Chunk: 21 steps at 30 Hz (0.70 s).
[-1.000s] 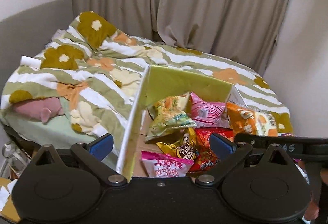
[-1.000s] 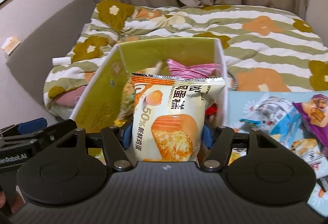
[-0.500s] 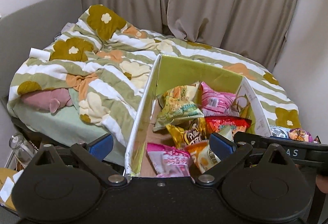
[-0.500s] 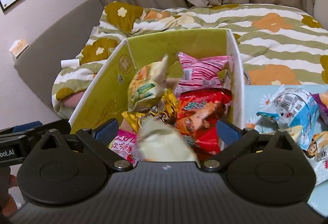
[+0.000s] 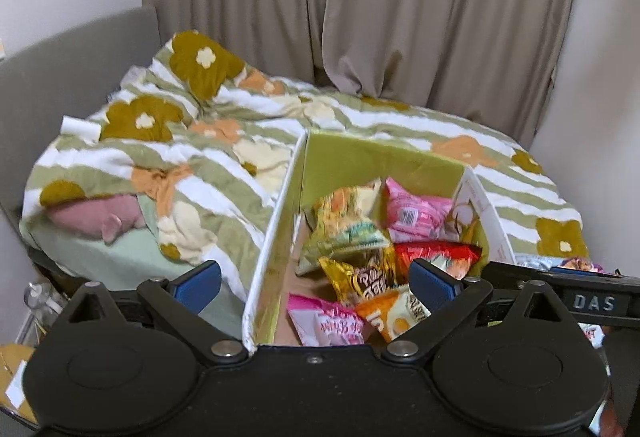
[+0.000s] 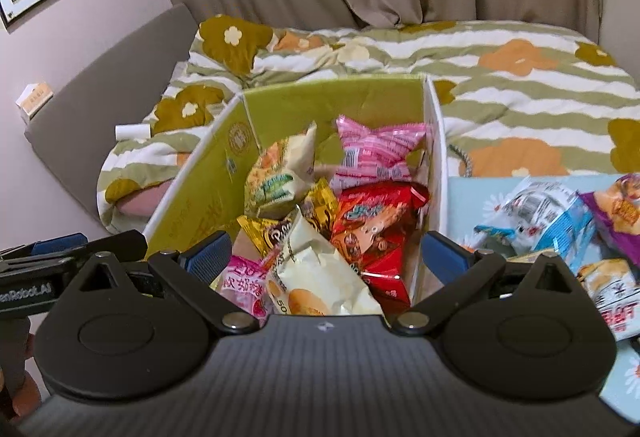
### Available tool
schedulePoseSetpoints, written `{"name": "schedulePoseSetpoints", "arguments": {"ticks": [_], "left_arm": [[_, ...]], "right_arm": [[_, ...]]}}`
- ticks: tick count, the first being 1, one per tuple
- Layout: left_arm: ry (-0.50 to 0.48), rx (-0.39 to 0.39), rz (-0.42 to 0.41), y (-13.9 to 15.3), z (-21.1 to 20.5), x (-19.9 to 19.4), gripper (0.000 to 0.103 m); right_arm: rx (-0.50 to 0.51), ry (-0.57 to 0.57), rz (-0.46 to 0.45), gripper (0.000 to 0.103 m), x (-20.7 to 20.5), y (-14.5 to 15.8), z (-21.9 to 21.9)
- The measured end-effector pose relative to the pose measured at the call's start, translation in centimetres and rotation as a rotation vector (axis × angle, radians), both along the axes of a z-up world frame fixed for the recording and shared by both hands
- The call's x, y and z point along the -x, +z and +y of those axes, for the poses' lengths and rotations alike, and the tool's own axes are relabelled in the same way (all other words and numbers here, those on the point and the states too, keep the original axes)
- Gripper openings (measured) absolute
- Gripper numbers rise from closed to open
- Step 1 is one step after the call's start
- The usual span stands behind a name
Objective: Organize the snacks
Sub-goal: 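Move both tools back over the snack pile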
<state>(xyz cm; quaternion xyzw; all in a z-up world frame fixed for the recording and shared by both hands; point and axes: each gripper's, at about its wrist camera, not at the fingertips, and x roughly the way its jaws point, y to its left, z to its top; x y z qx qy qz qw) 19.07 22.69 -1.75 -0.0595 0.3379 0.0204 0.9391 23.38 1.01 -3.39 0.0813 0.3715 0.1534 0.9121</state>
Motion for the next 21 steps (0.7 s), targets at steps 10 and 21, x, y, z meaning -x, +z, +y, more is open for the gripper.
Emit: {"name": "schedulePoseSetpoints", "arguments": {"ticks": [10,21], "left_arm": [[-0.135,0.011,-0.076,2.5,-3.2,0.9,0.101],[-0.293,0.002,-0.099,2.5,-12.2,1.4,0.101]], "right_arm": [[0.023,-0.136,-0.069,0.103,4.4,3.7,-3.9],[0.074,-0.332,-0.101,0.103,8.1,5.3,-15.1]]}}
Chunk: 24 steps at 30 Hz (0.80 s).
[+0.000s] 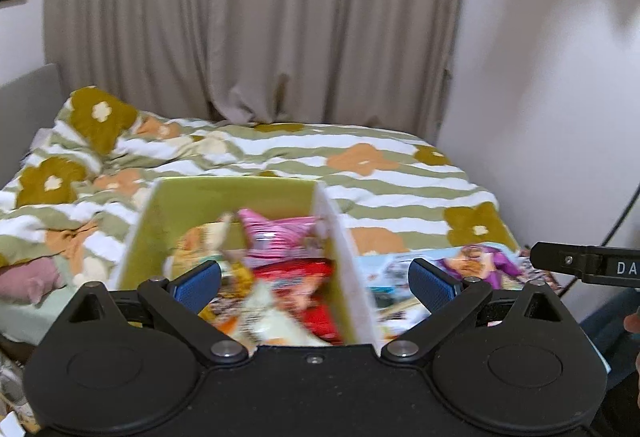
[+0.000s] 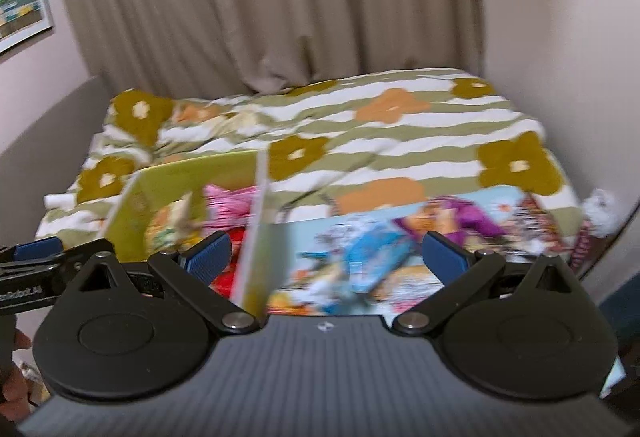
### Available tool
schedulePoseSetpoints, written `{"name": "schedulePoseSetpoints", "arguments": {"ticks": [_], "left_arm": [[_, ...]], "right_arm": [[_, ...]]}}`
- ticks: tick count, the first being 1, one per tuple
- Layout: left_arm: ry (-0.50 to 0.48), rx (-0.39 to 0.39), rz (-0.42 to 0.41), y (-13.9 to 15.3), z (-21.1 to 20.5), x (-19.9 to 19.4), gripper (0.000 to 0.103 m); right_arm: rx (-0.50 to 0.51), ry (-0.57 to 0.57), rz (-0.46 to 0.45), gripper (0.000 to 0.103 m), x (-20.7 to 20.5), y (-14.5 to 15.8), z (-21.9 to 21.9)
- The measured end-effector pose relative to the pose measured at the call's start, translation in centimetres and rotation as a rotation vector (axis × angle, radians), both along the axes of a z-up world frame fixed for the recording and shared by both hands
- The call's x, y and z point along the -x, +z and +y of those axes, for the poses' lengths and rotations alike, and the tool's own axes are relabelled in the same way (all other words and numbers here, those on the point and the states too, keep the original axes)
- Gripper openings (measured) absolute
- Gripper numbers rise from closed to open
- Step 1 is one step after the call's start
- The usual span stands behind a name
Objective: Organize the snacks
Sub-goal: 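Move both tools back over the snack pile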
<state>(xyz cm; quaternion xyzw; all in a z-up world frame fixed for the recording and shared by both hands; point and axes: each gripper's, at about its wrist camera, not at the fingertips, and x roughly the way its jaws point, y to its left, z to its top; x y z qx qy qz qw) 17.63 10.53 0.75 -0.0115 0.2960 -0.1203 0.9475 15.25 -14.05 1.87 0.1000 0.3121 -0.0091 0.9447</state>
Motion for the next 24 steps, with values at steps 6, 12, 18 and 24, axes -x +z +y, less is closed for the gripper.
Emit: {"name": "schedulePoseSetpoints", "arguments": {"ticks": [6,12,18,24], "left_arm": [[-0.080,-0.027,0.018,-0.9,-6.1,-0.6,0.101],[-0.184,-0.122,0.034,-3.1,-12.4,-1.4,0.102],[-0.351,-0.293,0.050,-6.7,-17.8,-2.0,0.102],[-0.524,-0.459,0.057,-10.8,-21.9,-3.1,0.101]], "right_arm": [[-0.006,-0.056,0.058,0.103,-0.2,-1.1,-6.5],[-0.040,-0.076,0.124,0.103,-1.4,-3.4,-11.6],[-0.084,-0.091,0.207,0.103,-3.3,-6.4,-15.2],[-0.140,-0.109,0.289,0.103,-5.1,-10.2,-17.3]]}}
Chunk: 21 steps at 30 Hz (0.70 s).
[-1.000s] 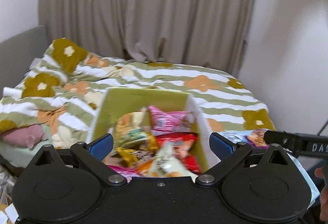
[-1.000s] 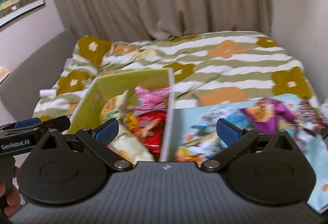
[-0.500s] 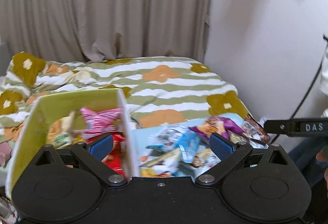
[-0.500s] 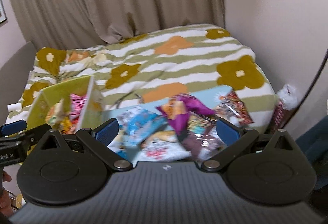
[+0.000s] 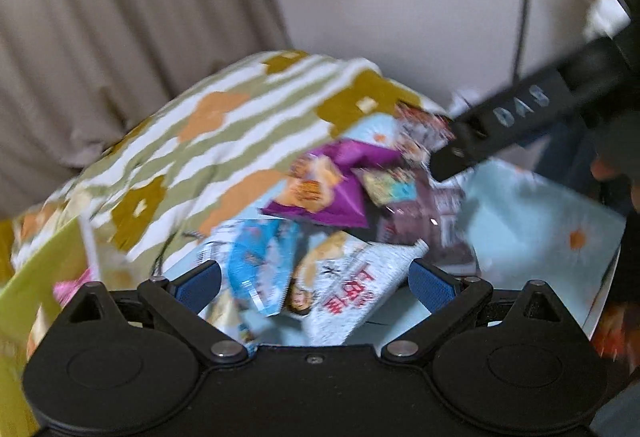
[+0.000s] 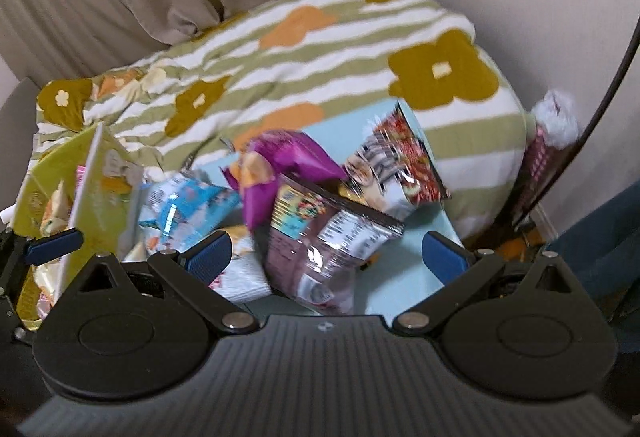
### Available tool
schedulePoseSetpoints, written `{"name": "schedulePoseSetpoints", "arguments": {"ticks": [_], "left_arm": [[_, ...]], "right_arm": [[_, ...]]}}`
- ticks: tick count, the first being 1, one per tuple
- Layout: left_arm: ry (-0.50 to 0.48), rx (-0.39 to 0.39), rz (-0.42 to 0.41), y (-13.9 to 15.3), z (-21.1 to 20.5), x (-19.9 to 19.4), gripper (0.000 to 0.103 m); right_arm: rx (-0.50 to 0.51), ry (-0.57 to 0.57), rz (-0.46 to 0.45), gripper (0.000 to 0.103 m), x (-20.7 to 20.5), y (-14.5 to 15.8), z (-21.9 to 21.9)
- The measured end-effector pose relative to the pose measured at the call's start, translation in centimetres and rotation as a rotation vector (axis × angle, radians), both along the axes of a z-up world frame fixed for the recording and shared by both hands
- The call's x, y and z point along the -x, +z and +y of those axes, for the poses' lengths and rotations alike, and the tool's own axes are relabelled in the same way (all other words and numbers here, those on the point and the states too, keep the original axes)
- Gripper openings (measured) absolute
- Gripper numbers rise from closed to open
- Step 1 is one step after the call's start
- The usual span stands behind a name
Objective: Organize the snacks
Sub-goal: 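Move both tools back over the snack pile, then grasp the silver-white bag with the left gripper while the right grasps the brown chocolate bag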
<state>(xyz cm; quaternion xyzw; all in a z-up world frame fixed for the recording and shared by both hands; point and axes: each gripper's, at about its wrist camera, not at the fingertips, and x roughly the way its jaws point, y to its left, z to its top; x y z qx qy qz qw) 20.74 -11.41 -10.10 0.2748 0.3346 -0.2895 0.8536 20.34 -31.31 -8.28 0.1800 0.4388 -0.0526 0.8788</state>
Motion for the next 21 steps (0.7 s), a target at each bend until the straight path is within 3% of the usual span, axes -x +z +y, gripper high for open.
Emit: {"name": "schedulePoseSetpoints", "arguments": {"ticks": [6,15,18,21], "left_arm": [[-0.124,-0.110,0.019,-3.6,-2.7,-1.5,0.098],[-0.188,-0.191,0.063,-6.3,-4.0,-3.1,0.094],[-0.192,-0.207,0.069,-6.8,-4.1,-3.3,0.087],[-0.191,-0.220,0.050,-6.9,-4.3,-3.4,0.072]], "right_arm": [[-0.071,-0.033,0.049,0.103,-1.2,-2.8,-1.1],[-0.160,-0.069,0.078,0.103,-2.9,-5.7,-1.5],[-0.174,-0.066,0.083,0.103,-3.4,-6.2,-1.4],[-0.180,-0.058,0.088,0.103,-3.7,-6.6,-1.2]]}}
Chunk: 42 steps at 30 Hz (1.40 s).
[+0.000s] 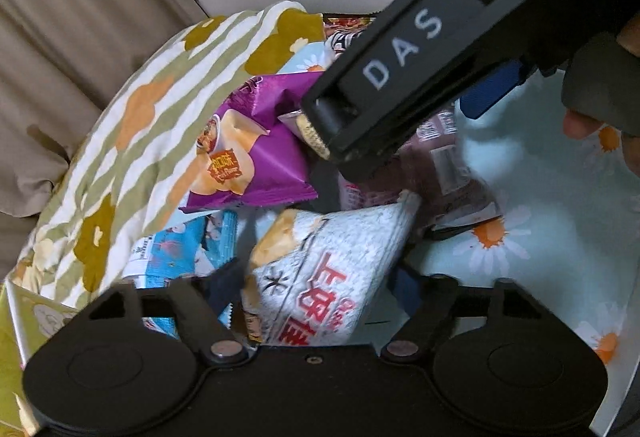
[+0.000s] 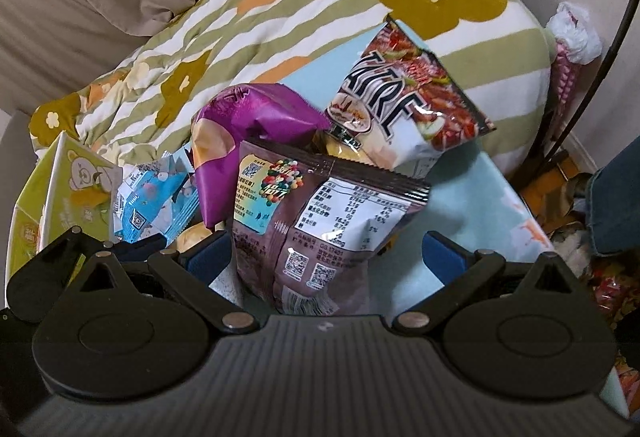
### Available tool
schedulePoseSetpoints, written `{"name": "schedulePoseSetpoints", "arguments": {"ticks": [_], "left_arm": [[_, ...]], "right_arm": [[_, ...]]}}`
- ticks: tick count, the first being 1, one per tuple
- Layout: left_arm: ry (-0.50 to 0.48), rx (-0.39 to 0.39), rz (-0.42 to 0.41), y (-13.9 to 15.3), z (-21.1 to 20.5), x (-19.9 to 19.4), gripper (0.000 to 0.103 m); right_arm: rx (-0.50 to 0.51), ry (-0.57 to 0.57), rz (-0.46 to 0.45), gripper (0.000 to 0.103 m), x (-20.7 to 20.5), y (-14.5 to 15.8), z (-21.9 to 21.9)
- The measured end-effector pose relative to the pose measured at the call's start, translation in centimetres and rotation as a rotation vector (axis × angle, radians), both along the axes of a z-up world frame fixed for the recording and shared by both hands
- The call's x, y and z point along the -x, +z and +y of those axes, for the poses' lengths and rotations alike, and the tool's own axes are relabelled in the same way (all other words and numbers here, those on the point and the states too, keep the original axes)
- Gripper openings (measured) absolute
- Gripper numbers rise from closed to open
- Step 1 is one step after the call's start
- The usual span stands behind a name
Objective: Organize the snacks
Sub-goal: 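Grasp the silver-white bag with the left gripper while the right grasps the brown chocolate bag, then carry both bags into the yellow-green box and open both grippers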
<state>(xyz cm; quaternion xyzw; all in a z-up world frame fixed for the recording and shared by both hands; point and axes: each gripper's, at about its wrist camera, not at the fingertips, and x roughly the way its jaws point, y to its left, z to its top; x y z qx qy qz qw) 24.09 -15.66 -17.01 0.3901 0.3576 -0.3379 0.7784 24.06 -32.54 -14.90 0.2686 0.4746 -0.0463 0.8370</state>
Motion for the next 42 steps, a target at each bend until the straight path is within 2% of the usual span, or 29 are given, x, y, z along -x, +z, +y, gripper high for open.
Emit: {"name": "schedulePoseSetpoints", "arguments": {"ticks": [8,13,20,22,24,27,36,37,42], "left_arm": [[0.014,0.013,0.022,0.3,0.2,0.6,0.064],[0.072,0.047,0.046,1.1,0.5,1.4,0.058],[0.162,0.092,0.066,1.5,0.9,2.3,0.058],[0.187,0.108,0.065,1.7,1.1,2.5,0.057],[0.212,0.124,0.068,1.9,1.4,2.8,0.057],[0.237,0.143,0.058,2.1,1.7,3.2,0.054],[0.317,0.205,0.008,3.8,2.4,4.8,0.048],[0.326,0.214,0.001,4.1,2.5,5.1,0.044],[0.379,0.263,-0.043,6.1,2.8,6.3,0.039]], "right_arm": [[-0.011,0.002,0.008,0.103,-0.3,-0.4,0.1],[0.002,0.011,0.013,0.103,-0.2,-0.5,0.0],[0.012,0.048,0.015,0.103,-0.3,-1.0,0.1],[0.002,0.075,0.021,0.091,-0.4,-1.3,0.3],[0.009,0.093,0.017,0.088,-0.1,-1.2,0.5],[0.039,0.124,0.013,0.075,0.4,-0.8,0.8],[0.082,0.176,-0.029,0.068,2.3,1.3,0.6],[0.088,0.181,-0.035,0.068,2.4,1.7,0.5],[0.111,0.224,-0.066,0.067,3.0,3.5,0.5]]}}
